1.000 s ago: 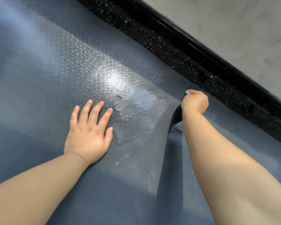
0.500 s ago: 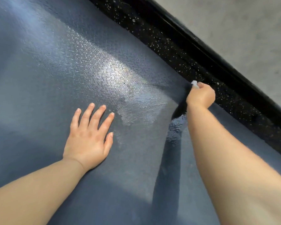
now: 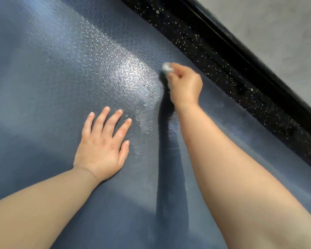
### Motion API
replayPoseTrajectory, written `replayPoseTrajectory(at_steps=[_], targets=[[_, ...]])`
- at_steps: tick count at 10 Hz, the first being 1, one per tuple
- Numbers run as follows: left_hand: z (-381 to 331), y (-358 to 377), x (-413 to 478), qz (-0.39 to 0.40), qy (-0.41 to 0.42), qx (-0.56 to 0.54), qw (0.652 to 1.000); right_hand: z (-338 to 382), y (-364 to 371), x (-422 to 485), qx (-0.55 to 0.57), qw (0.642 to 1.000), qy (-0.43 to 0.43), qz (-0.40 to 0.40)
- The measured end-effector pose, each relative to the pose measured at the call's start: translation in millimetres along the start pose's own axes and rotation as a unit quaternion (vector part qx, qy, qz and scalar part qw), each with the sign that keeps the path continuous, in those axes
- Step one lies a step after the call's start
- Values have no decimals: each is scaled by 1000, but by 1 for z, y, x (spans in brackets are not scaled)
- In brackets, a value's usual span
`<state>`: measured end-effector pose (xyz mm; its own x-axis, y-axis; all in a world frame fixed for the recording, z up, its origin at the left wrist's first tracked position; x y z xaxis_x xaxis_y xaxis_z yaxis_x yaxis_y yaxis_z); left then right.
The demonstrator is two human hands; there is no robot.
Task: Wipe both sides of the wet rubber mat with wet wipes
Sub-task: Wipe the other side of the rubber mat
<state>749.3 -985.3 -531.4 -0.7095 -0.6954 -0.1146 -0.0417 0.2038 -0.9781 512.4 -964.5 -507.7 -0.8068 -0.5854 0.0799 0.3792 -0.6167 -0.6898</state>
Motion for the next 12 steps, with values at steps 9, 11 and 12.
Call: replayPoseTrajectory(at_steps=[9, 11, 12], targets=[[0, -2, -1, -15, 0, -3, 1000, -83, -77, -1, -138, 981, 124, -59], [0, -3, 1, -14, 1, -13, 1000, 7, 0, -84, -110, 986, -99, 76], [1, -3, 0, -16, 0, -14, 1000, 33, 23, -128, -78, 966, -170, 178]])
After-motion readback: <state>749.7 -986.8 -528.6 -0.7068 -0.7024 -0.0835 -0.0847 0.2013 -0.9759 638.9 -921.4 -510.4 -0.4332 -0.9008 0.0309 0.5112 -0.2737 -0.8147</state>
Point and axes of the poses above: each hand's wrist, its own x-axis towards the middle knuckle, its own y-axis out of the palm, z = x × y, the point moved 10 cm from there along x, towards the middle knuckle, and after that the axes turned 14 degrees about -y, right-handed, at the moved point
